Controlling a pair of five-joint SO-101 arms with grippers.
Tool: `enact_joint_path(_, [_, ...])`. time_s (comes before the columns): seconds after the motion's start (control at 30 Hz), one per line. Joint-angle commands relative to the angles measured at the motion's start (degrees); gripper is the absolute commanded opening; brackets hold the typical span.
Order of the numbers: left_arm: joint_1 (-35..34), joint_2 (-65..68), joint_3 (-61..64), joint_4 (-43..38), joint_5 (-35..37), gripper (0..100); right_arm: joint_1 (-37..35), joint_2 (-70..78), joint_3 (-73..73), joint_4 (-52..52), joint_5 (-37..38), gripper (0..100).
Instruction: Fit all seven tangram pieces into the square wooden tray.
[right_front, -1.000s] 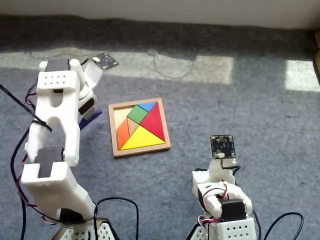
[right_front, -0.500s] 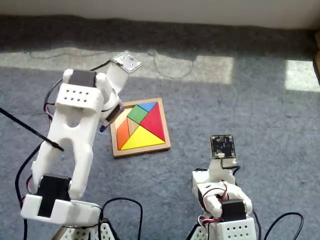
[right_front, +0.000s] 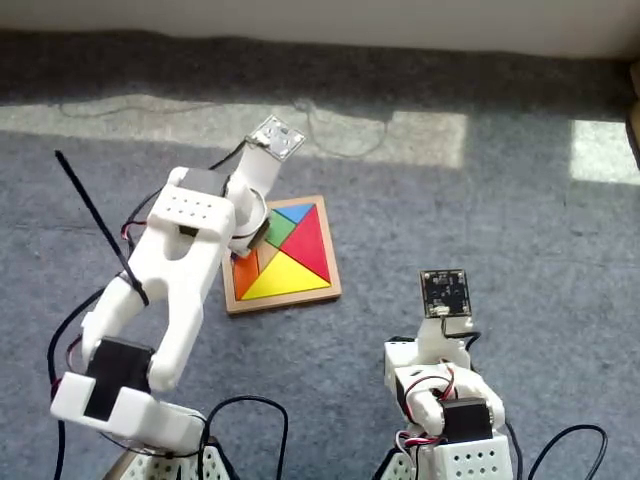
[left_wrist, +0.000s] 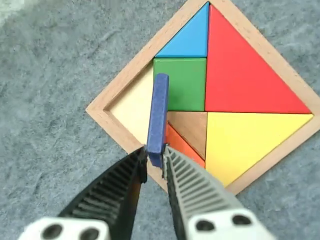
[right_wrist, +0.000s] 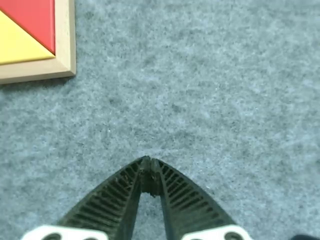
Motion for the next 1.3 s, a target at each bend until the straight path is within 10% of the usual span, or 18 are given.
enact_joint_path(0.0, [0.92, 2.86, -3.12, -1.93, 0.70, 7, 0.66, -0.31, 8.75, 0.22, -0.35, 0.9])
enact_joint_path(1.27, [-0.48, 12.53, -10.51, -2.02, 0.53, 19, 0.66, -0.31, 8.75, 0.22, -0.35, 0.9])
